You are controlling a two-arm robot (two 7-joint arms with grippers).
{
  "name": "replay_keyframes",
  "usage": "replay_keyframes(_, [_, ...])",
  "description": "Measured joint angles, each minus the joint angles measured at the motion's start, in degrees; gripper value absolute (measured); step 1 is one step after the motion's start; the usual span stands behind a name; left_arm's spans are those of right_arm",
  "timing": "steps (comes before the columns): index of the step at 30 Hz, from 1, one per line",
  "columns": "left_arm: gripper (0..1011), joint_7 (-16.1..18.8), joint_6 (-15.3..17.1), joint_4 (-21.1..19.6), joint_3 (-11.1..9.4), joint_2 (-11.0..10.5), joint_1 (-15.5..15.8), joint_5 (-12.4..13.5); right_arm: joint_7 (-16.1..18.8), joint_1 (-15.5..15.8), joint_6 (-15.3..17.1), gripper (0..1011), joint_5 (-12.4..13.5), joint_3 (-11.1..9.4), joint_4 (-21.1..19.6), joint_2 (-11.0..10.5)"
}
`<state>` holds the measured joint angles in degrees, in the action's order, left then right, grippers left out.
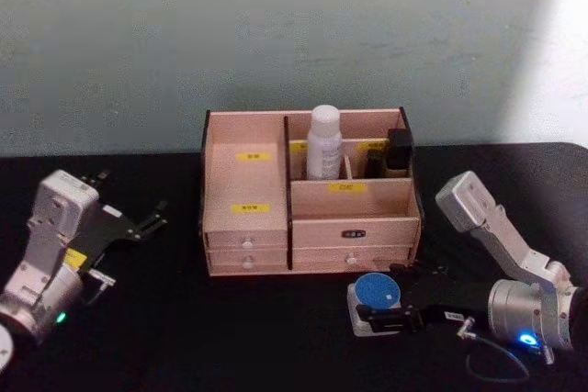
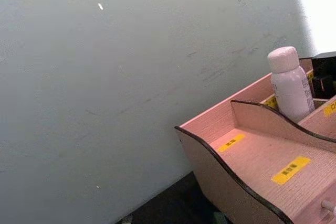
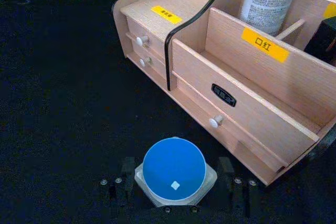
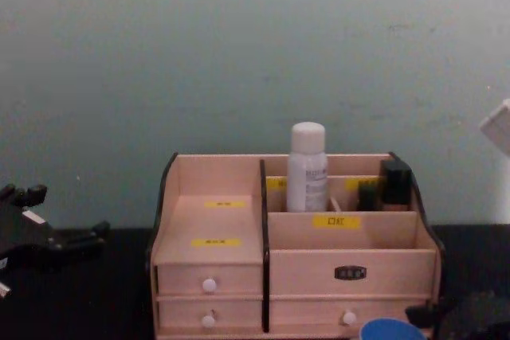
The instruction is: Pick up the facial cleanser and watermelon frost from the table and place them into the tiered storage box.
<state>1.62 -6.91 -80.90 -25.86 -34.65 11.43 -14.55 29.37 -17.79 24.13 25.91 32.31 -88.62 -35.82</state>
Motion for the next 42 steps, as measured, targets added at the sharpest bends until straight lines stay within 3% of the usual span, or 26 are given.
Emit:
replay_keyframes(22, [1001, 0.0, 0.0, 0.0, 0.0, 0.0, 0.0, 0.0, 0.49, -1.96, 0.02, 1002, -1.82, 0.86, 2.88, 2.28])
replay_keyframes(39, [1001, 0.0, 0.0, 0.0, 0.0, 0.0, 0.0, 0.0, 0.06, -1.9, 0.35, 1002, -2.42, 0.86, 3.05, 2.47])
replay_keyframes(42, [1001, 0.0, 0.0, 0.0, 0.0, 0.0, 0.0, 0.0, 0.08, -1.89, 0.34, 954, -2.37, 0.84, 3.03, 2.46])
